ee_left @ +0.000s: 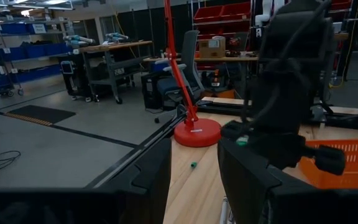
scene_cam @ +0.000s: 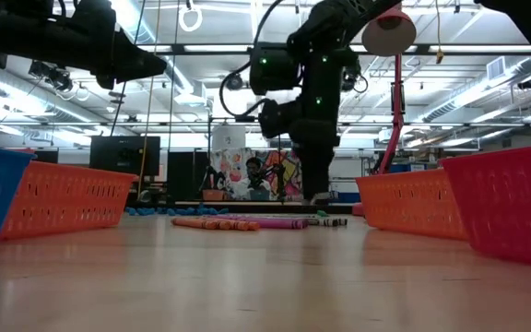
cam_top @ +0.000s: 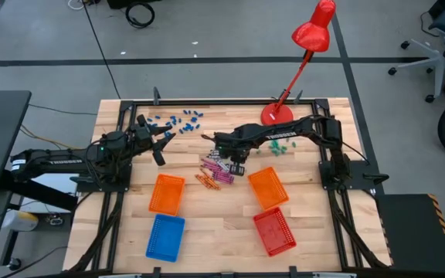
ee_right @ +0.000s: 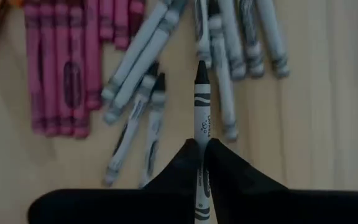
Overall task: Sort crayons
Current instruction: Put the black crayon into the right orange bin
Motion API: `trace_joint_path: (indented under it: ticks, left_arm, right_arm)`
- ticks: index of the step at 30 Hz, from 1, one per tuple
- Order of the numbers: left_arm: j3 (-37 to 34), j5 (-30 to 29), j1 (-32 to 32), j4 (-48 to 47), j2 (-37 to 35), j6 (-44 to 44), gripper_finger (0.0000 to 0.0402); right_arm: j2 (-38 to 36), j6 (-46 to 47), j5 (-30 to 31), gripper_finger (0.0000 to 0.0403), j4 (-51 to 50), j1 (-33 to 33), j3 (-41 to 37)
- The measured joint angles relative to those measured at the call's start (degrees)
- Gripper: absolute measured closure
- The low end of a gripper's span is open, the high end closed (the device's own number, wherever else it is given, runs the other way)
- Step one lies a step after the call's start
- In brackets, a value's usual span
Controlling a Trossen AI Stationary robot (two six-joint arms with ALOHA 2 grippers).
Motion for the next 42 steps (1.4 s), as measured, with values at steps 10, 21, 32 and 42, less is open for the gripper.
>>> trace_joint_path:
  ticks: [10,21,32,42]
  left_arm:
    - [0.0,-0.01,0.0,0.05,0.0,2.64,0.0259]
    - [0.0,-0.01,0.01,5.21,-0.01,4.55,0.0259]
    - [0.0,-0.01,0.0,6.93,0.01,4.48,0.0259]
    - [0.0,0.01,-0.2,4.33,0.01,-1.62,0.0259]
  right_arm:
    - [-2.06,9.29,-1.69,0.0371,-9.85,5.82,1.68]
    - [-10.38,21.57,3.48,0.037,-12.36,12.92,0.09]
    - [-18.24,44.41,4.48,0.037,-7.9,19.66,-17.53]
    - [-19.93,53.71,1.6,0.0363,0.76,20.98,-25.27]
